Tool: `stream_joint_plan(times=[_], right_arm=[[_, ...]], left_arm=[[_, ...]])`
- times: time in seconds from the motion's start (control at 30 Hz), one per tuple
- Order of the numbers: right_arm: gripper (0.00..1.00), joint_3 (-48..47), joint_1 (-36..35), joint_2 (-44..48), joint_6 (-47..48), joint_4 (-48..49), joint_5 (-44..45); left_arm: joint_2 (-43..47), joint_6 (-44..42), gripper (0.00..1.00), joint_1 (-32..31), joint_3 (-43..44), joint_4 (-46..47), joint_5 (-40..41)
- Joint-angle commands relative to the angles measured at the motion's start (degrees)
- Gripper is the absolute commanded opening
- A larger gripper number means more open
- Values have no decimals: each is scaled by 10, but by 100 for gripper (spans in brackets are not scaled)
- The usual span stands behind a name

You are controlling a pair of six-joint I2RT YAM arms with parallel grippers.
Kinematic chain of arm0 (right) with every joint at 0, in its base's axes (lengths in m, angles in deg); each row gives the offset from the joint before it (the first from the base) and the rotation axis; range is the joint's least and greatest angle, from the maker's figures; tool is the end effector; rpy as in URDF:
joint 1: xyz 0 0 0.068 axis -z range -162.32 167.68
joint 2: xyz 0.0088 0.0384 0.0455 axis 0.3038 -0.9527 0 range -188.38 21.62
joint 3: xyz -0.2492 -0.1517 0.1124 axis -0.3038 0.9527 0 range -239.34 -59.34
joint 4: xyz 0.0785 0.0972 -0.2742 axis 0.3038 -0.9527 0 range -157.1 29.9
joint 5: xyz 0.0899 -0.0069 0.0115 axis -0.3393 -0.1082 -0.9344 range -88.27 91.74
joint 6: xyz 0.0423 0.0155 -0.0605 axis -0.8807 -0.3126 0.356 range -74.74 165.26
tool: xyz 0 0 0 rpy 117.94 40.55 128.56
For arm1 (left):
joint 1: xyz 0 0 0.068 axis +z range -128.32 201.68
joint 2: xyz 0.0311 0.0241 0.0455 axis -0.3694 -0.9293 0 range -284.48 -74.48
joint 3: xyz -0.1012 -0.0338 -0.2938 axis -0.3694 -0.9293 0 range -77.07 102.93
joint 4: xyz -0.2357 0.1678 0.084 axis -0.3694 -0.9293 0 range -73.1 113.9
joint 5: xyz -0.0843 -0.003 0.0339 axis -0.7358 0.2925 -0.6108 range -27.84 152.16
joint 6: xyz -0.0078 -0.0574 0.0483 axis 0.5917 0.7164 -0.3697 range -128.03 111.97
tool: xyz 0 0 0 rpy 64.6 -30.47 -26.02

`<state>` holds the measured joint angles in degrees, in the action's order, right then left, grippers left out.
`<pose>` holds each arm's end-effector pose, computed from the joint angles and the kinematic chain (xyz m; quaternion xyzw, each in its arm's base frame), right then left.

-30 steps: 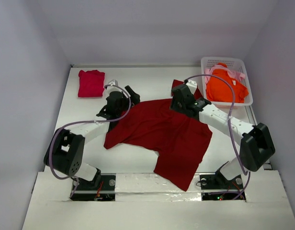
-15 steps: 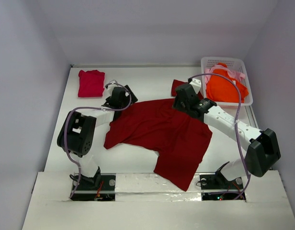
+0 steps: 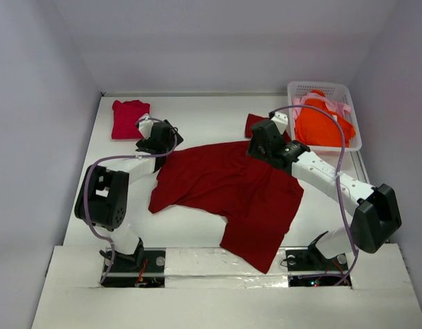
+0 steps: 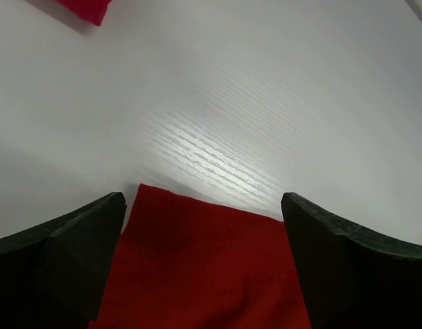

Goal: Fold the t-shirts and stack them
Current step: Flatten the tshirt out

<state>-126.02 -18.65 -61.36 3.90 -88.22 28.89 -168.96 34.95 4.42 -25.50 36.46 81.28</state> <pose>0.3141 0.1949 0.3017 0.1301 0.8913 0.0675 0.4290 0.3983 -0.1019 0.1981 -0.2709 0.8157 -0.1215 0.4965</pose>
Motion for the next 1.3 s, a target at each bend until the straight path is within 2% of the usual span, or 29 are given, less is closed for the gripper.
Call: stream_joint_plan(times=[0.0,0.3,0.57,0.67,0.7,0.87,0.9,0.97,1.0,1.27], right_arm=[[54,1,3,5,-2,2,7],[54,3,3,16,-4,-6,9],[54,1,3,16,-6,-10,13],[54,1,3,10,-7,-7,13],[54,1,3,8,-6,-5,13],[53,-8,3,-18,-3,3,20],[53,-12,3,-31,-2,3,22],[53,-27,3,-43,-1,-1,25],[53,-31,3,-47,-2,-5,25],[53,-34,3,-43,0,-10,48]], left_arm=[[25,7,97,0,12,-27,38],[-43,11,97,6,27,-30,8],[-58,11,95,6,27,-18,-13],[-63,11,84,6,26,-10,-12],[-63,10,77,6,24,-7,-13],[-62,11,61,6,19,8,-14],[-62,5,53,6,18,13,-16],[-61,10,0,6,16,18,-16],[-62,29,0,6,20,-8,-8],[-56,18,0,6,-2,37,-33]])
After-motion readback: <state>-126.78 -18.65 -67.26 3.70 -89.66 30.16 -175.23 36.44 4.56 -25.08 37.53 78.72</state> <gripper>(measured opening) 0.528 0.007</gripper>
